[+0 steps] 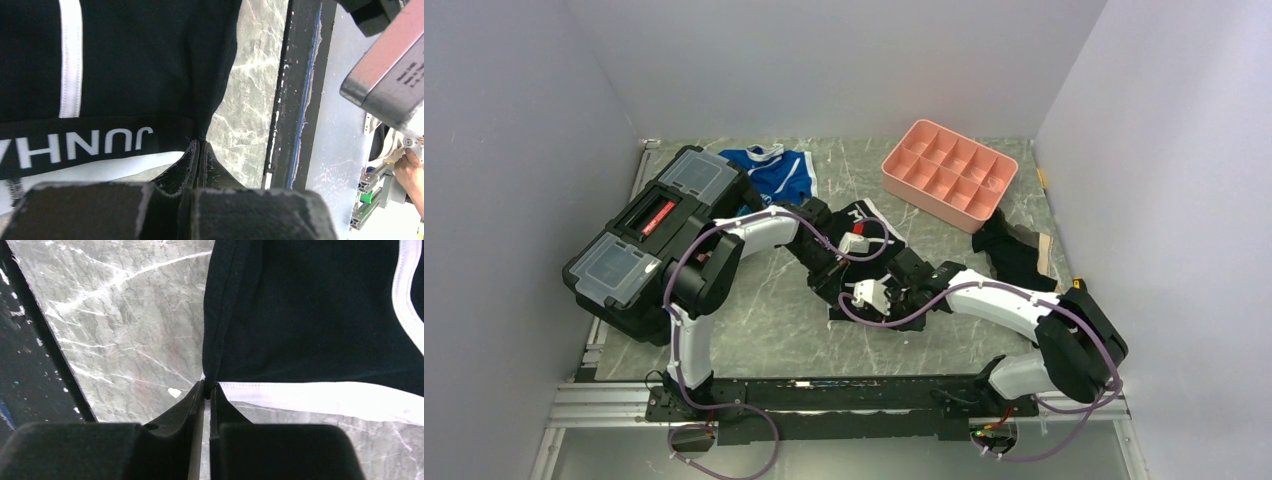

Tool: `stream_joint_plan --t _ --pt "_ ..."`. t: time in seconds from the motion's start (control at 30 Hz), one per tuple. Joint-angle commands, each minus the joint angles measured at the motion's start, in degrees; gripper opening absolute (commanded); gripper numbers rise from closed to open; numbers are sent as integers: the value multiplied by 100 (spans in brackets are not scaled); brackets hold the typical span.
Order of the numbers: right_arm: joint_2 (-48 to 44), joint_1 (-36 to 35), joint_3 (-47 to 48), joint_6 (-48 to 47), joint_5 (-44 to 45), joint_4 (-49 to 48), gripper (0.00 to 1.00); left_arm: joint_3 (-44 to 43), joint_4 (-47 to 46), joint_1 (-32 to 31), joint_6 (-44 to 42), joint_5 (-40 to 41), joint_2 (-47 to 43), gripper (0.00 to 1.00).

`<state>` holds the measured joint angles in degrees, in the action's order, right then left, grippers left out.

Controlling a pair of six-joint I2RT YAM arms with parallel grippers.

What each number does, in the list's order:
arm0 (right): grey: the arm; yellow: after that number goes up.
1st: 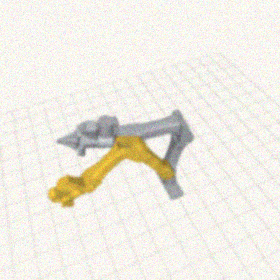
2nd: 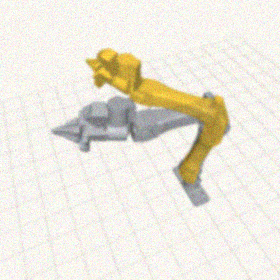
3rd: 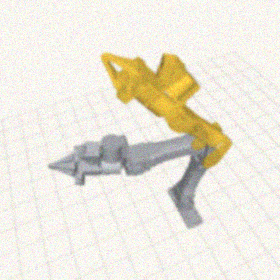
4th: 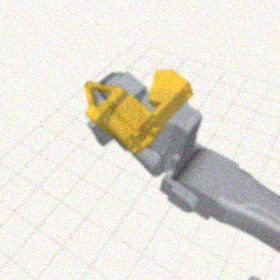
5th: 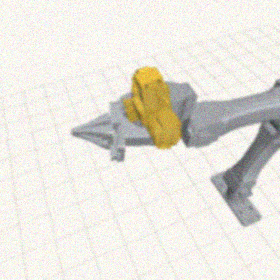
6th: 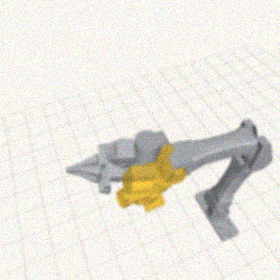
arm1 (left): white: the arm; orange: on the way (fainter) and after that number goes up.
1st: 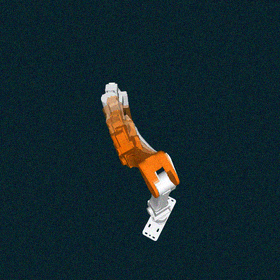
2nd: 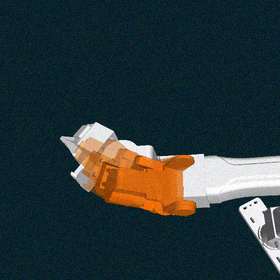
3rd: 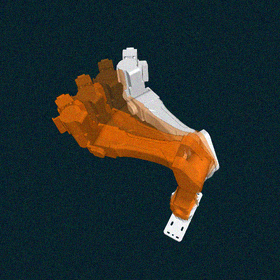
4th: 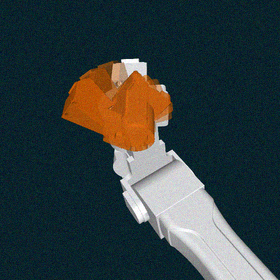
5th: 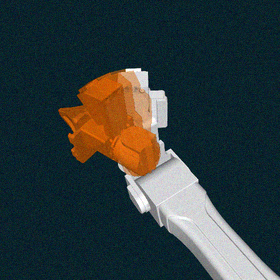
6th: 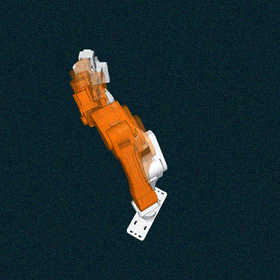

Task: Roll the underwear
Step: Place the underwear at the center of the board.

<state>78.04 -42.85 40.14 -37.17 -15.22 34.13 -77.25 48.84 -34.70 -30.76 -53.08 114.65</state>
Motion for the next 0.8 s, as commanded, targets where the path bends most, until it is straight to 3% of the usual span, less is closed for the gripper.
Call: stream_joint_plan --t 0.0,0.5,0.77 --pt "-80 -35 322 35 -191 368 1 271 23 -21 -155 -81 -495 0" --pt "85 -113 1623 -336 -1969 2723 0 882 1370 -767 -1064 115 -1378 0" --pt "-45 -132 2239 -408 -1715 3063 0 609 1991 -652 -1375 43 -1628 0"
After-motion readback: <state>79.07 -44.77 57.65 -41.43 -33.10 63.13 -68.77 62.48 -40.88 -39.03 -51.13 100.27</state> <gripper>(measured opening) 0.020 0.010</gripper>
